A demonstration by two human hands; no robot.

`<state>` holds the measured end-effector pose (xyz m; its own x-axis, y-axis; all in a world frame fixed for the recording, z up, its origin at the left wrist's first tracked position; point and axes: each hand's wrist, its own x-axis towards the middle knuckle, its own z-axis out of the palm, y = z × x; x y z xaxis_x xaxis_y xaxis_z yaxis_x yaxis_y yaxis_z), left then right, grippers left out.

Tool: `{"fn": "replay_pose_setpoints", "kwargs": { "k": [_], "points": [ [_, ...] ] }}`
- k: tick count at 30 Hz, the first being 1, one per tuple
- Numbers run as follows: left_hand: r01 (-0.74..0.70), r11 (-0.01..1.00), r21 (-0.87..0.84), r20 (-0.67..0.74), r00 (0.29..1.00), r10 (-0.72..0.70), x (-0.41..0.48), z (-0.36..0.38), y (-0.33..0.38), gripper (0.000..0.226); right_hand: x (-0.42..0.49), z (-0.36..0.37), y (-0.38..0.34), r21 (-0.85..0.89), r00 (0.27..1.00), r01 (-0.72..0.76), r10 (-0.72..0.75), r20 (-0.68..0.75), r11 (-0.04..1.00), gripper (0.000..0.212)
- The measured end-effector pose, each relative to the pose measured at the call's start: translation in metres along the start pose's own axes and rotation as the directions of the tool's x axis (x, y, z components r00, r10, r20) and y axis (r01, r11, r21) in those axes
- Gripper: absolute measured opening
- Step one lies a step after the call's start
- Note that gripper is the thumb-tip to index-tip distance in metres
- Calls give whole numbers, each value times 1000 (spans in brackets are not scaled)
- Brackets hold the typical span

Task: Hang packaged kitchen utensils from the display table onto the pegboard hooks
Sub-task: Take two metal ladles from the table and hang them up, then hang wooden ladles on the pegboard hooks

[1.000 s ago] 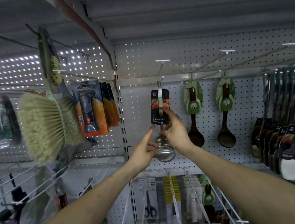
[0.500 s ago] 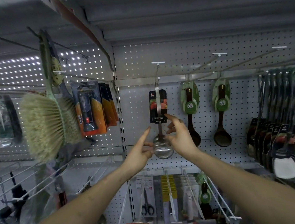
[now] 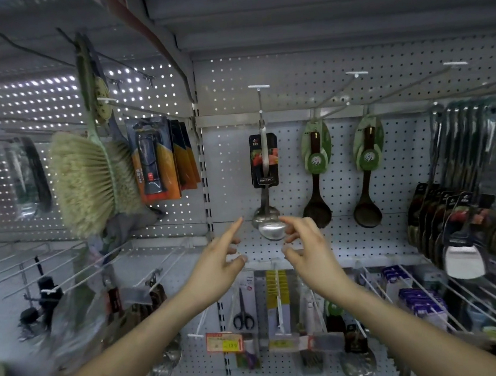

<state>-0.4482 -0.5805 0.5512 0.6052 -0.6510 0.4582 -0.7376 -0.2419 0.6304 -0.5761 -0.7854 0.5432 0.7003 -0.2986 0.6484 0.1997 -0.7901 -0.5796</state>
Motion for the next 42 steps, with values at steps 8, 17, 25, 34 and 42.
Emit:
{"fn": "replay_pose_setpoints", "kwargs": {
  "k": [8,17,25,34,42],
  "points": [
    [-3,909,416,-89,995,44,-74,2,15,66,-66,-5,-22,-283,991,98,-66,120,954,52],
    [55,761,646,-134,990,42,-150,18,17,64,-140,3,-24,-369,976,176,-113,186,912,53],
    [117,787,605,-165,986,-19,-225,51,-26,59,-217,35,-3,-433,975,174,-92,203,885,49],
    [230,827,513,44,955,-293,-291,100,-120,58,-299,103,35,-451,911,-72,243,334,890,53],
    [373,872,318,206,870,-448,-322,159,-215,48,-372,183,88,-503,756,-309,529,385,807,58]
  ]
}}
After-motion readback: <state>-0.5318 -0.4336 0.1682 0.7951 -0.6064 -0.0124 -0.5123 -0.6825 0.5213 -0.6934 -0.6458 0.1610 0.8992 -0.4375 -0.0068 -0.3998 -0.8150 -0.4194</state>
